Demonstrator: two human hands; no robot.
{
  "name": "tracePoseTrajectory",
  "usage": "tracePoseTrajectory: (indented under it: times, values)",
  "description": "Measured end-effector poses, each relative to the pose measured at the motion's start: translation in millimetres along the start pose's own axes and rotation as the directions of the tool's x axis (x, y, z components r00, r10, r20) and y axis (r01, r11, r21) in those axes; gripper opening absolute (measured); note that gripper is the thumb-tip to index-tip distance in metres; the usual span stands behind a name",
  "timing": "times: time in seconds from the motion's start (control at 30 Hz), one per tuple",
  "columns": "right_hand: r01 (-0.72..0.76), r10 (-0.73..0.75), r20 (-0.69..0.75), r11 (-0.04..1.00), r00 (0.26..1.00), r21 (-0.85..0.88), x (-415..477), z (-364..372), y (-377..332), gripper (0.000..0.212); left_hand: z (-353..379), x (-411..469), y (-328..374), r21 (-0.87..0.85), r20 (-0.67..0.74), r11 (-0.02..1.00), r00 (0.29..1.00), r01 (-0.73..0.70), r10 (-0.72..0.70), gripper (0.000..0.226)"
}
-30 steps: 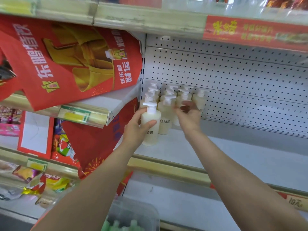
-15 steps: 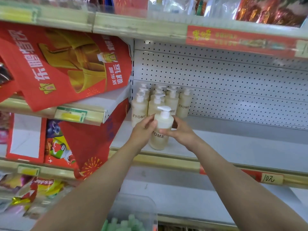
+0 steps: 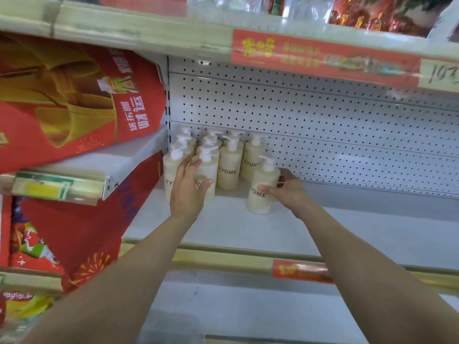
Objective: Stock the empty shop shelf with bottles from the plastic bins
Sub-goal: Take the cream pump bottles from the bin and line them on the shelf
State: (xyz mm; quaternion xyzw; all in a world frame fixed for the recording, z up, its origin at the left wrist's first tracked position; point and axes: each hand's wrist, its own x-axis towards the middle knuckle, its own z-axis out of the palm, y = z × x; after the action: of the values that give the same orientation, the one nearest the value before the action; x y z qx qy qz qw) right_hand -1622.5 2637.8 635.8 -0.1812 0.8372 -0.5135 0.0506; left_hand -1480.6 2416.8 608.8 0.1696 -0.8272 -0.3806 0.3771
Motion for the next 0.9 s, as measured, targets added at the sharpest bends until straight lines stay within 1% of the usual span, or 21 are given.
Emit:
tracePoseTrajectory:
  times: [0.1,0.17,0.23,0.37,0.5,0.6,0.9]
  values:
    - [-0.02,0.02,-0.049,1.0,0.999,0.011,28.2,6.2,3.1,0.069,6.0,1.6,-7.7,0.018,-0.034,0.999,0.999,-0.031,0.032,0.051]
    - [-0.017,0.016,-0.061,1.0,0.998,-0.024,46.8,10.9,3.5,0.069,8.7,3.7,-11.5,0.038,-0.062,0.998,0.997,-0.042,0.045,0.048]
    - [-0.006,0.002,-0.059,0.998,0.998,-0.064,62.6,14.8,3.9,0.071,10.5,5.3,-14.3,0.053,-0.081,0.997,0.995,-0.052,0.056,0.047]
    - [0.021,-0.024,-0.039,0.997,0.999,-0.075,84.8,18.4,7.8,0.075,13.7,7.4,-18.1,0.082,-0.102,0.994,0.992,-0.071,0.079,0.048]
    - [0.02,-0.021,-0.01,0.998,1.0,-0.061,95.5,19.0,9.8,0.077,16.1,7.8,-21.5,0.104,-0.115,0.991,0.989,-0.084,0.096,0.049]
    - [0.019,-0.02,-0.009,0.998,1.0,-0.061,98.8,19.9,9.6,0.08,16.6,8.0,-23.4,0.118,-0.119,0.99,0.989,-0.072,0.086,0.048]
    - [0.048,-0.049,-0.007,0.994,0.999,-0.098,97.7,21.5,7.3,0.081,16.6,7.2,-20.5,0.155,-0.11,0.985,0.99,-0.074,0.092,0.048]
